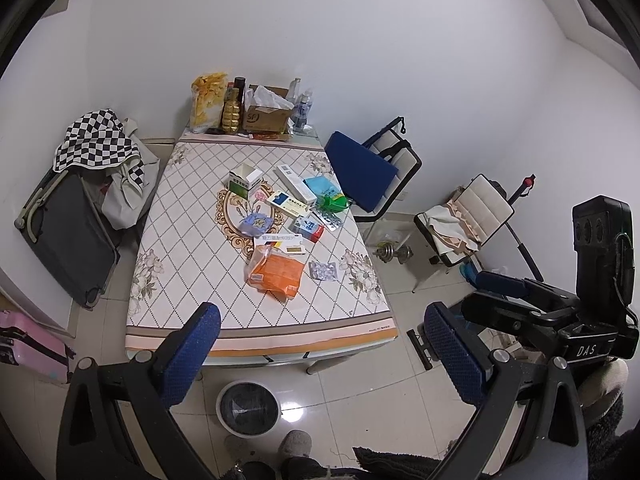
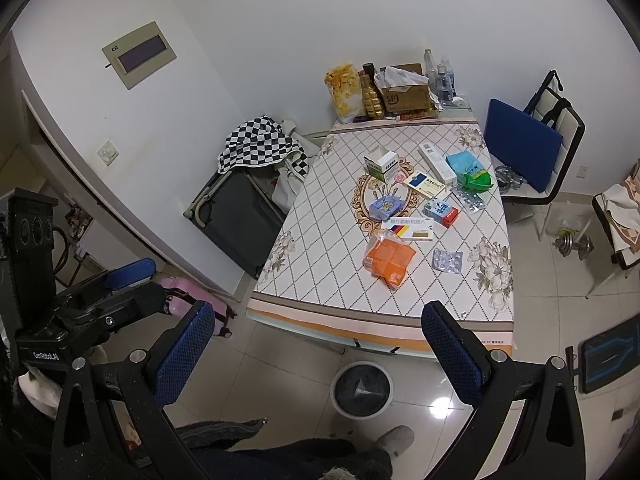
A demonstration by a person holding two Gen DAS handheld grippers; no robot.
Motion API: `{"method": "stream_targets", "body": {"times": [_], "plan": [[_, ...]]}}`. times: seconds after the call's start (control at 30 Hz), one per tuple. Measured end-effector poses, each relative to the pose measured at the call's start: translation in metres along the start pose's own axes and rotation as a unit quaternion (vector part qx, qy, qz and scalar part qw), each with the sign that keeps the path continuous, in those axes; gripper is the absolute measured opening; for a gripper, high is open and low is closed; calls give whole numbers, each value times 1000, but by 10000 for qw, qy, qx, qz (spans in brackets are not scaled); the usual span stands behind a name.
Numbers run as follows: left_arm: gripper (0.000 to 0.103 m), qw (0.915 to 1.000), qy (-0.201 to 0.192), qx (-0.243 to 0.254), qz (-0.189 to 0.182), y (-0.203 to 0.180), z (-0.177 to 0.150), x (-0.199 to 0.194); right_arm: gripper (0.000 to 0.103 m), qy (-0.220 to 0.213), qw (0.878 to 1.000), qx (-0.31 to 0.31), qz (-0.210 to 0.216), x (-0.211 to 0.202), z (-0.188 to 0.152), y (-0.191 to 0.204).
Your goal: Collect trash
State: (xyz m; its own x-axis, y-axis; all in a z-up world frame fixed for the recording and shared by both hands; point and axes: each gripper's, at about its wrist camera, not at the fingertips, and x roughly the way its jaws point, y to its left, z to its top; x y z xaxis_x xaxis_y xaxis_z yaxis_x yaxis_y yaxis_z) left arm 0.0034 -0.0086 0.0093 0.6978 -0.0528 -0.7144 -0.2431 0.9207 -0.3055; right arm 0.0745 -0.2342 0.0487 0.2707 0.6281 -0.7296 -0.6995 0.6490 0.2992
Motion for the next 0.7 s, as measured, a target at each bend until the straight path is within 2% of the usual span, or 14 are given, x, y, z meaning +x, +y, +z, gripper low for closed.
{"method": "stream_targets", "body": {"times": [0.27,0.33,0.7], "plan": [[103,10000,9,13,-2,-9,9,3,103,11,10000,-14,6,-3,0,-2],[103,10000,-17,16,-2,-4,0,-1,103,10,10000,-12,26,-4,-1,-3],[103,10000,-33,32,-6,-7,2,-3,103,-6,10000,-27,45,-6,-4,-2]]}}
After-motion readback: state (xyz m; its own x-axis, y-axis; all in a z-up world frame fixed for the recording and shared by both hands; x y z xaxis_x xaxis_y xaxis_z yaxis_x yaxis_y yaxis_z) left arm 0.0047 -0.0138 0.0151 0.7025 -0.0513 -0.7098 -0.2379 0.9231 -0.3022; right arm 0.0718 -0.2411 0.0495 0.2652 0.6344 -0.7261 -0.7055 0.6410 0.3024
